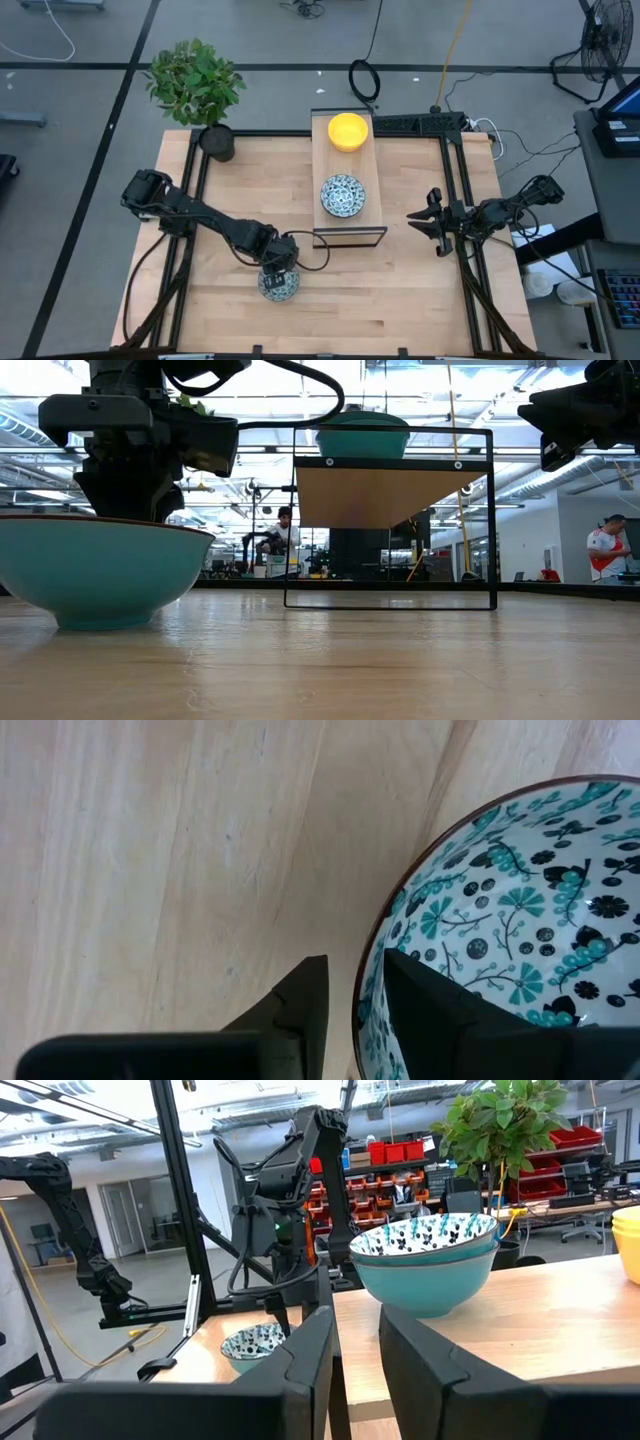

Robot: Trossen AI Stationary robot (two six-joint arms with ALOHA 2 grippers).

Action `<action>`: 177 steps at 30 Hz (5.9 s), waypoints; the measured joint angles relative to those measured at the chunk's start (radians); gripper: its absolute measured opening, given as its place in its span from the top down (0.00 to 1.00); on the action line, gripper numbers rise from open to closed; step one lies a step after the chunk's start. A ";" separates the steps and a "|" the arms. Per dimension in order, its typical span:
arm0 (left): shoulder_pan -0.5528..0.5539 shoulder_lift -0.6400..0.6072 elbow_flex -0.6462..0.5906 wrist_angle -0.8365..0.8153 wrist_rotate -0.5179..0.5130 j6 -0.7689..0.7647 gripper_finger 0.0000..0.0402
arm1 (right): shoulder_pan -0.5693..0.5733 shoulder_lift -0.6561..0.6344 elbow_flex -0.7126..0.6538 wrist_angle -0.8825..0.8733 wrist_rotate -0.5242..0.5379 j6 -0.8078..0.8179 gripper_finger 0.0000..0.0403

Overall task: Pick & Place Mini bowls
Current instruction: Stack the blue patterned bowl on top of the blue patterned bowl on the shelf

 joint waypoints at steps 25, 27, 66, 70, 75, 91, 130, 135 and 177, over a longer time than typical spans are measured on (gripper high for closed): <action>0.029 0.000 0.001 -0.005 0.147 0.015 0.75 | 0.000 0.000 0.000 0.000 0.000 0.000 0.81; 0.036 0.000 0.001 -0.009 0.150 0.018 0.75 | 0.000 0.000 0.000 0.000 0.000 0.000 0.81; 0.042 0.001 0.001 0.000 0.060 0.135 0.75 | 0.000 0.000 0.000 0.000 0.000 -0.004 0.81; 0.042 0.001 0.001 0.000 0.060 0.134 0.75 | 0.000 0.000 0.000 0.000 0.000 -0.004 0.81; 0.042 0.001 0.001 0.000 0.060 0.138 0.75 | 0.000 0.000 0.000 0.000 0.000 -0.004 0.81; 0.044 -0.004 0.006 0.008 0.090 0.111 0.96 | 0.000 0.000 0.000 0.000 0.000 -0.004 0.81; 0.362 0.047 1.022 -0.453 0.079 0.271 0.97 | 0.000 0.000 0.000 0.019 0.000 -0.021 0.81; 0.422 0.171 1.224 -0.577 0.087 0.280 0.98 | 0.000 0.000 0.000 0.032 0.024 -0.047 0.81; 0.552 0.355 1.245 -0.572 0.147 0.264 0.83 | 0.000 0.000 0.000 0.027 0.048 -0.022 0.81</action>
